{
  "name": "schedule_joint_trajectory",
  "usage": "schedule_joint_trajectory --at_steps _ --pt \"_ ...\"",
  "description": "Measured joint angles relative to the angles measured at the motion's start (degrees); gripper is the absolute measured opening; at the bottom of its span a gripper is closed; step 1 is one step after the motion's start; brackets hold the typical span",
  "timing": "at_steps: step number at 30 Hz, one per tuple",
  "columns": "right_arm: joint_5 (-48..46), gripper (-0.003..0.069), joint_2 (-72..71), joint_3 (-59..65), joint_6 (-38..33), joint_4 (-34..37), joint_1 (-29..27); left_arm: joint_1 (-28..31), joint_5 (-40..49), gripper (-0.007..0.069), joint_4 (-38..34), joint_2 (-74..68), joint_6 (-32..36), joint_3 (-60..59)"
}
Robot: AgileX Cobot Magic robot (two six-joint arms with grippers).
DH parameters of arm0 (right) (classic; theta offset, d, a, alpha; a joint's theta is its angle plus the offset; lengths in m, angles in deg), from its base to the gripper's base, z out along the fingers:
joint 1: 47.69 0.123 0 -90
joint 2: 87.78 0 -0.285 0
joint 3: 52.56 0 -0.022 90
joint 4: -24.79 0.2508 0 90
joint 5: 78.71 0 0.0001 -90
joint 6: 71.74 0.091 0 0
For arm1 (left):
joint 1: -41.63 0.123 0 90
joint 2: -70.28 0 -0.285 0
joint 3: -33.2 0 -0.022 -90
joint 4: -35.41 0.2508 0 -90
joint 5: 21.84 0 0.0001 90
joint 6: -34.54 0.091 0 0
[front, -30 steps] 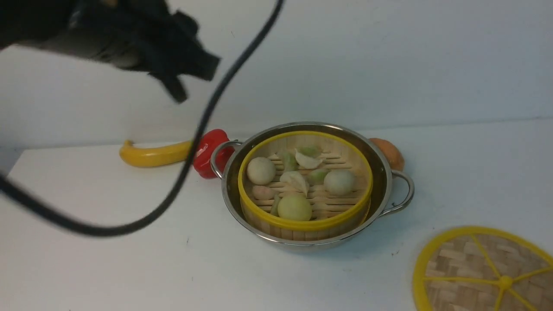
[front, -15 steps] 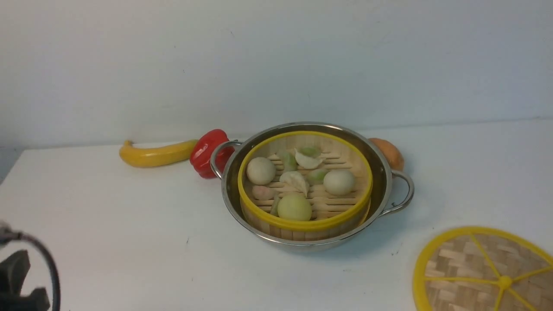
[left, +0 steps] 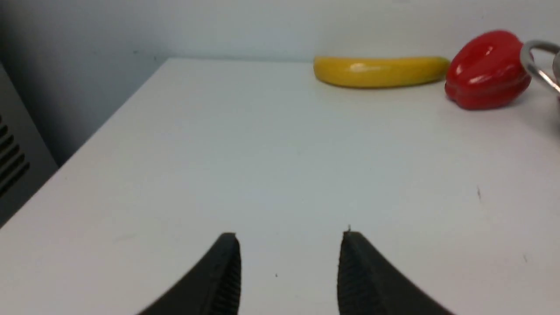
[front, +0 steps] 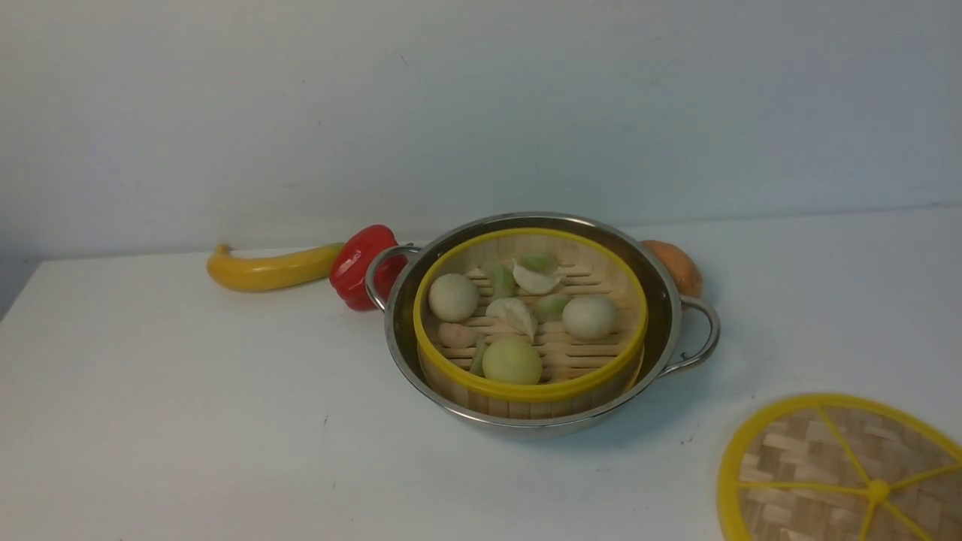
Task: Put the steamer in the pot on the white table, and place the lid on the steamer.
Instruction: 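Move the gripper down to the bamboo steamer lid and grasp its center knob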
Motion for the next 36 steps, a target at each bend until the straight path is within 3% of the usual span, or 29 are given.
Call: schedule_joint_trajectory --at_steps 4,36 --pt "0.0 0.0241 0.0 0.0 0.0 0.0 0.0 0.0 3.3 0.0290 0.1 0.8 0.1 0.0" --pt "0.0 0.0241 0.0 0.0 0.0 0.0 0.0 -1.9 3.4 0.0290 0.8 0.8 0.3 0.0"
